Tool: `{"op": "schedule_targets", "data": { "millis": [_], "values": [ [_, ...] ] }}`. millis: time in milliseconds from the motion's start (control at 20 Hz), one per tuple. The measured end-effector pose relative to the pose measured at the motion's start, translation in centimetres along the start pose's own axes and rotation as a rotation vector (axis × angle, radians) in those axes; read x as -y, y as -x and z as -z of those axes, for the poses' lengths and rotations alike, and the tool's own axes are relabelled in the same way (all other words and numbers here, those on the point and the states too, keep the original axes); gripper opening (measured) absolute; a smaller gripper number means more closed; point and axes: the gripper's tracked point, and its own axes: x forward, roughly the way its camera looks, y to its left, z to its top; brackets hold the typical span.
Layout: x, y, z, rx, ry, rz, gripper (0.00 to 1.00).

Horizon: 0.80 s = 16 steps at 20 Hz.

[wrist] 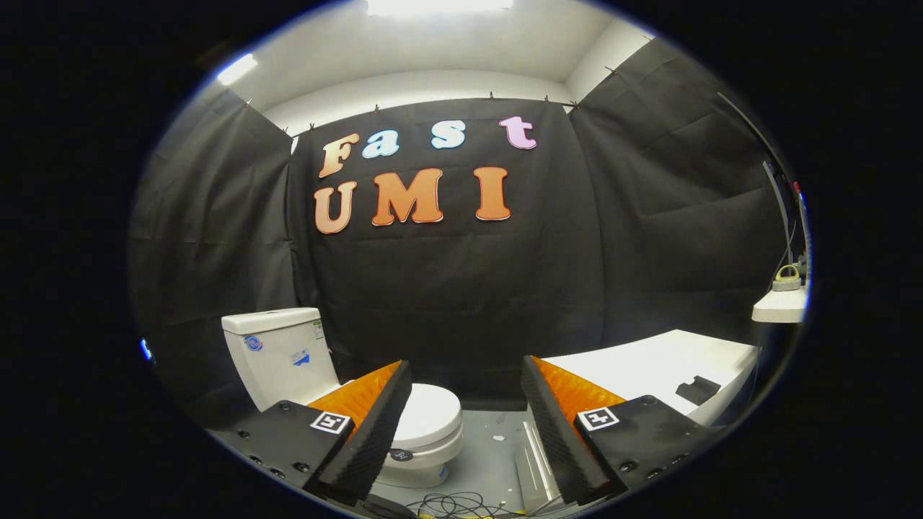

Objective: Open the toilet lid.

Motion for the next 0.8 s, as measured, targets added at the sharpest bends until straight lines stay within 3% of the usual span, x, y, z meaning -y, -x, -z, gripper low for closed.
{"op": "schedule_targets", "data": {
  "millis": [800],
  "values": [
    [0.08, 0.12, 0.16, -0.003, -0.005, 0.005, 0.99]
  ]
}}
